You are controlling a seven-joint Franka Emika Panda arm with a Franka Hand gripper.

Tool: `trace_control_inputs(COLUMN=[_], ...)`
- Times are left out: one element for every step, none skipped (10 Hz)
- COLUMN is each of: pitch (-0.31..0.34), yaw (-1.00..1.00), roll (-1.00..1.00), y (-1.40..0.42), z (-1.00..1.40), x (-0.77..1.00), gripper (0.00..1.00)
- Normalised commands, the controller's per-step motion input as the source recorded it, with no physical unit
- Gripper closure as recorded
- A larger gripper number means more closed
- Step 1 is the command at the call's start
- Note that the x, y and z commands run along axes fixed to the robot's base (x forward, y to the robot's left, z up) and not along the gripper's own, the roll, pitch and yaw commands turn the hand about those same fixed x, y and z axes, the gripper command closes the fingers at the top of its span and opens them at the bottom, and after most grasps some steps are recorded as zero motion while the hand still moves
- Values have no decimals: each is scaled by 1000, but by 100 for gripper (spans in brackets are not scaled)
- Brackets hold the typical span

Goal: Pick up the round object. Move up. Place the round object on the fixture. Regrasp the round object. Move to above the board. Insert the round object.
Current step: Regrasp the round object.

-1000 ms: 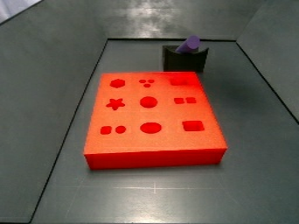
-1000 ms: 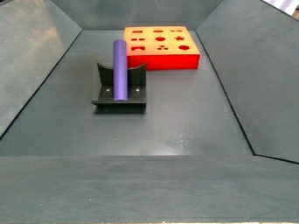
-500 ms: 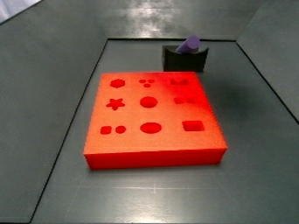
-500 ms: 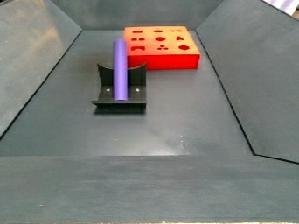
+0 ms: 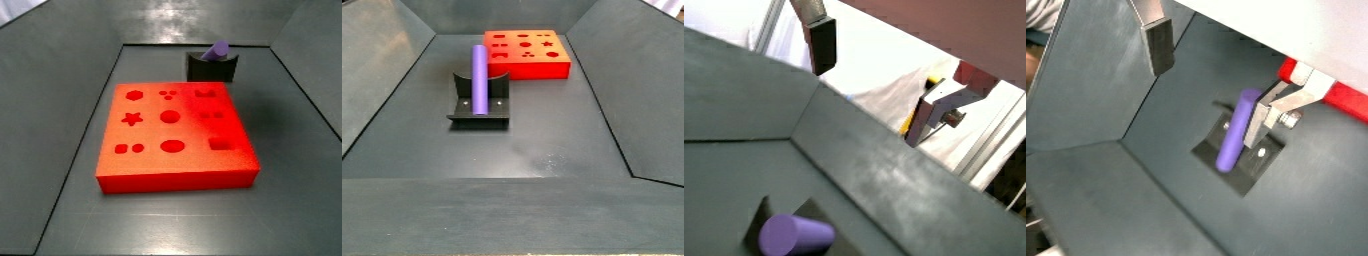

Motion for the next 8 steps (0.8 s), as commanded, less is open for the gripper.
trace_control_inputs(pitch=[189, 164, 115, 71, 43, 27, 60, 43], yaw=[187, 207, 225, 229, 224, 209, 193, 168], roll=[595, 402, 241, 187, 167, 156, 79, 74], y=[-50, -50, -35, -39, -44, -51, 43, 44], z=[-7, -10, 3, 1, -5, -8, -1000, -1000], x=[103, 103, 90, 79, 76, 84, 34, 37], gripper=[0, 0, 0, 0, 0, 0, 0, 0])
